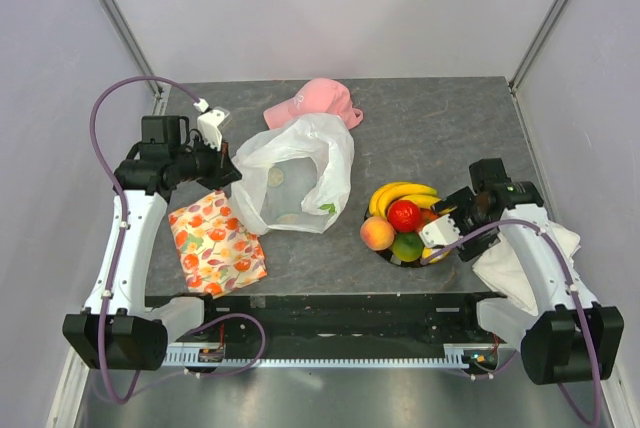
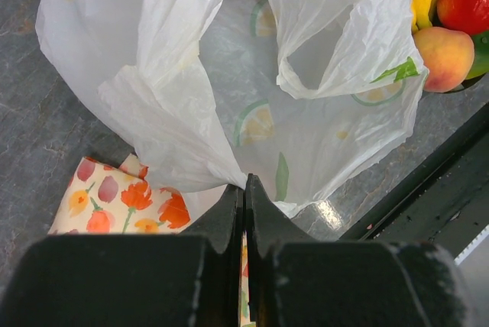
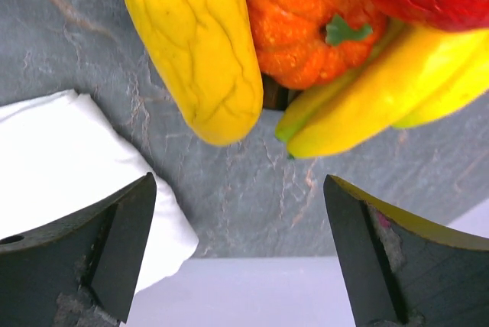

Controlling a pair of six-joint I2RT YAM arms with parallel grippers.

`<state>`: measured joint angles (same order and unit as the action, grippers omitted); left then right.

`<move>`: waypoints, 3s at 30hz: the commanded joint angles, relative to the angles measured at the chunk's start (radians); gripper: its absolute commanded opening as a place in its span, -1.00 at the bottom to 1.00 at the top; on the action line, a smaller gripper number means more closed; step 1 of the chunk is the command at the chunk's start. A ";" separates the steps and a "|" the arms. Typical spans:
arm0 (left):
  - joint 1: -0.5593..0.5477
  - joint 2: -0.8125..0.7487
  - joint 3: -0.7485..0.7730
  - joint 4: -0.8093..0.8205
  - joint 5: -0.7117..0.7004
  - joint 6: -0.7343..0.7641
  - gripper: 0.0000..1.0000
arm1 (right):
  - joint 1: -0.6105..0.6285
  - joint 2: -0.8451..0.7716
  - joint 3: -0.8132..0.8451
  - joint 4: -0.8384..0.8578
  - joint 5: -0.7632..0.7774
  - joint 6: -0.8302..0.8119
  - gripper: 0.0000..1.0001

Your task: Take the fake fruits out of the plastic bag

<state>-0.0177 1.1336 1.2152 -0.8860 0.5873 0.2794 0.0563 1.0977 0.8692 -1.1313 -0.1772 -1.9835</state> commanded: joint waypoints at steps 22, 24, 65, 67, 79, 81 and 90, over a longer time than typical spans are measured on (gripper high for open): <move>0.002 -0.048 -0.034 0.048 0.054 -0.042 -0.97 | 0.037 0.027 -0.070 -0.210 -0.001 0.152 -0.98; 0.004 -0.051 -0.032 0.047 0.046 -0.042 -0.97 | 0.050 0.057 -0.076 -0.177 -0.016 0.188 -0.98; 0.015 -0.047 -0.029 0.048 0.088 -0.045 -0.97 | -0.107 0.094 -0.104 0.137 0.373 0.273 -0.42; 0.015 -0.057 -0.032 0.048 0.089 -0.049 -0.97 | -0.151 0.131 0.004 0.318 0.363 0.331 -0.36; 0.016 -0.104 -0.106 0.047 0.080 -0.069 -0.97 | 0.106 0.804 1.425 -0.098 -0.540 1.554 0.96; 0.016 -0.101 -0.105 0.047 0.074 -0.071 -0.97 | 0.225 0.824 1.398 0.011 -0.600 1.626 0.96; 0.016 -0.107 -0.092 0.064 0.105 -0.149 -0.97 | 0.609 1.066 1.479 0.047 -0.297 1.586 0.30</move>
<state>-0.0059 1.0462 1.1110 -0.8623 0.6411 0.2047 0.5846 2.1166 2.2860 -1.0657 -0.6426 -0.4286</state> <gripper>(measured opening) 0.029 0.740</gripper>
